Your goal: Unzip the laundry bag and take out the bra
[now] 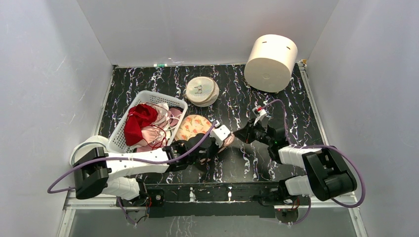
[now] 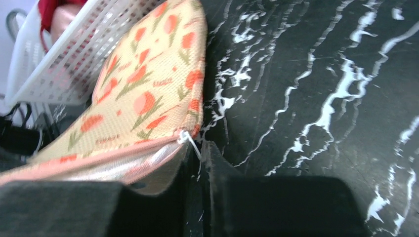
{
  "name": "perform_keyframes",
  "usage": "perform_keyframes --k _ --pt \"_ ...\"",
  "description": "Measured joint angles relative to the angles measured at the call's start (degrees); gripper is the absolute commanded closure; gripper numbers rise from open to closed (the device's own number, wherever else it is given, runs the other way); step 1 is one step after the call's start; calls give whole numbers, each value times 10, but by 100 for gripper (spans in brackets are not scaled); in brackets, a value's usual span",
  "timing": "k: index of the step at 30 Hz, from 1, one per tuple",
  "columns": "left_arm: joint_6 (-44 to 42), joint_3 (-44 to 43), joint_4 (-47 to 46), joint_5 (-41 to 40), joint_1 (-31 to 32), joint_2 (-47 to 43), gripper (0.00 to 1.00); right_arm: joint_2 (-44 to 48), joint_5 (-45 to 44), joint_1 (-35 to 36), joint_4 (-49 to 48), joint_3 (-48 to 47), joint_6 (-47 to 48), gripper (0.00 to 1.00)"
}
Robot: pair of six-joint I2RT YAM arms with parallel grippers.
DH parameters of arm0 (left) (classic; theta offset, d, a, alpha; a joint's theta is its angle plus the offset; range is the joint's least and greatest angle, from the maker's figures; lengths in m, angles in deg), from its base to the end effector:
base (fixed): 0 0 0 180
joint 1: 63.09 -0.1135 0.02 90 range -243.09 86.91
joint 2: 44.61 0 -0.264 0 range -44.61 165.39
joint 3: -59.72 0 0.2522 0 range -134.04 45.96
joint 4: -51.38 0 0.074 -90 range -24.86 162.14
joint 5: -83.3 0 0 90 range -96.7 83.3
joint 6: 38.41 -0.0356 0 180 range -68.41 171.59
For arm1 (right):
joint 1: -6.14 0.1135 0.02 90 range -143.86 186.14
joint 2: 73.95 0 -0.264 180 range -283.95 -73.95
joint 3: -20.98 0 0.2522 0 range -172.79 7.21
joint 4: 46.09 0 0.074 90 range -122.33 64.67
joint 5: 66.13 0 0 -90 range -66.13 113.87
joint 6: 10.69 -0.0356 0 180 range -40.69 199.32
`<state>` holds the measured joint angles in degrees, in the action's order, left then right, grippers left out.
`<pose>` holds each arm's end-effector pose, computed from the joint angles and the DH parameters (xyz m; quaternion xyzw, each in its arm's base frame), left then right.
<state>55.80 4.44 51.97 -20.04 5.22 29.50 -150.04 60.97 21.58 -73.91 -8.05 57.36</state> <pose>0.1144 -0.2654 0.2499 0.3733 0.7228 -0.2629 0.5188 0.2112 0.0806 0.1514 -0.1400 0.7822 0.4216 0.4368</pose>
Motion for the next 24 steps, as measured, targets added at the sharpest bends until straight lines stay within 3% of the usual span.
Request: perform_keyframes --k 2,5,9,13,16,18,20,24 --pt "15 -1 -11 -2 0 17 100 4 -30 0 30 -9 -1 68" --pt "35 -16 -17 -2 2 56 100 28 -116 -10 118 -33 -7 54" --pt "52 -47 -21 1 3 115 100 117 -196 -53 225 -50 -24 32" --pt "60 -61 -32 10 4 147 100 208 -254 -86 320 -80 -21 22" --pt "62 -75 -38 21 4 170 100 229 -268 -87 370 -115 -7 15" --pt "61 -84 -39 31 4 183 98 228 -266 -87 395 -133 1 6" --pt "58 -96 -39 42 4 196 93 227 -255 -87 415 -144 8 2" --pt "47 -116 -32 57 4 213 61 228 -222 -87 421 -146 10 2"
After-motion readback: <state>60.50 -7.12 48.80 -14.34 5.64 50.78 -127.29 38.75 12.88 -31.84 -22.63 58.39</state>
